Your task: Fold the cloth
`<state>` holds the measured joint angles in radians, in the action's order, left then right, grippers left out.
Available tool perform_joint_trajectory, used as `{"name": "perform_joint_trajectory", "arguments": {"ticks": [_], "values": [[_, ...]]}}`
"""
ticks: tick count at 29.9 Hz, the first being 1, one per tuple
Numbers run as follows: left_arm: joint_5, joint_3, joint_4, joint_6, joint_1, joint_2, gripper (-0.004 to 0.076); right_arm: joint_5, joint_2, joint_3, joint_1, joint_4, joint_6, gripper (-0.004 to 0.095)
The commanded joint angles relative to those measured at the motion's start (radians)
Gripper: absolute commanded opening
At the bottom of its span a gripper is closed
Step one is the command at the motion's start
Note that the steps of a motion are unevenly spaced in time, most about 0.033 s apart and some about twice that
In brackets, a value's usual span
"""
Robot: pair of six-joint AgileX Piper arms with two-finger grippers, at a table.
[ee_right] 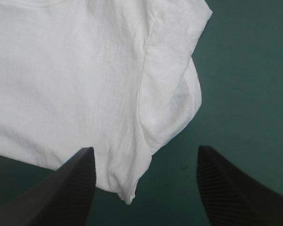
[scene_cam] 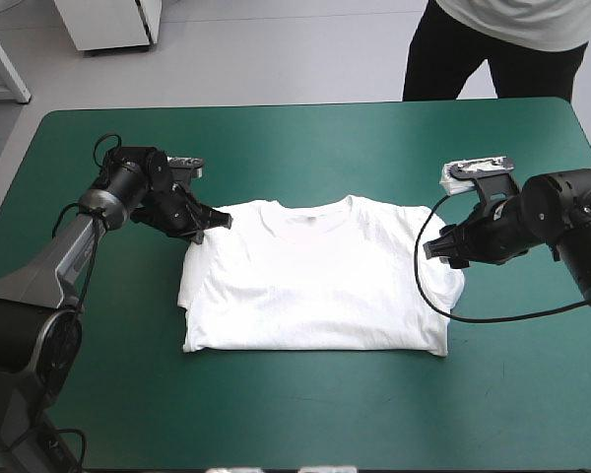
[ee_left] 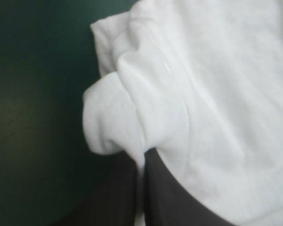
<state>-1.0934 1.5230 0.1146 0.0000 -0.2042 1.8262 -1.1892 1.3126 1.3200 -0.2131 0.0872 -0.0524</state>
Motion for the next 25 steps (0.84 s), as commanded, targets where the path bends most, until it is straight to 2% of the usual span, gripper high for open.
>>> {"name": "perform_joint_trajectory", "arguments": {"ticks": [1, 9, 16, 19, 22, 25], "values": [[-0.001, 0.041, 0.039, -0.008, -0.057, -0.056, -0.001, 0.027, -0.024, 0.033, -0.001, -0.001, -0.002, 0.0581], [0.042, 0.041, 0.044, -0.011, -0.16, 0.013, -0.001, 0.033, -0.024, 0.033, -0.001, -0.027, -0.002, 0.0581], [0.049, 0.042, 0.031, 0.0, -0.163, 0.122, -0.001, 0.036, -0.024, 0.033, -0.001, -0.042, -0.002, 0.0581], [0.033, 0.05, 0.032, 0.055, -0.163, 0.133, -0.0003, 0.04, -0.024, 0.033, -0.001, -0.071, 0.001, 0.0581], [-0.022, 0.085, 0.041, 0.083, -0.163, 0.107, 0.0058, 0.04, -0.024, 0.033, -0.001, -0.098, 0.026, 0.0581], [-0.062, 0.124, 0.041, 0.089, -0.163, 0.072, 0.02, 0.044, -0.022, 0.033, -0.001, -0.105, 0.052, 0.0581]]}}
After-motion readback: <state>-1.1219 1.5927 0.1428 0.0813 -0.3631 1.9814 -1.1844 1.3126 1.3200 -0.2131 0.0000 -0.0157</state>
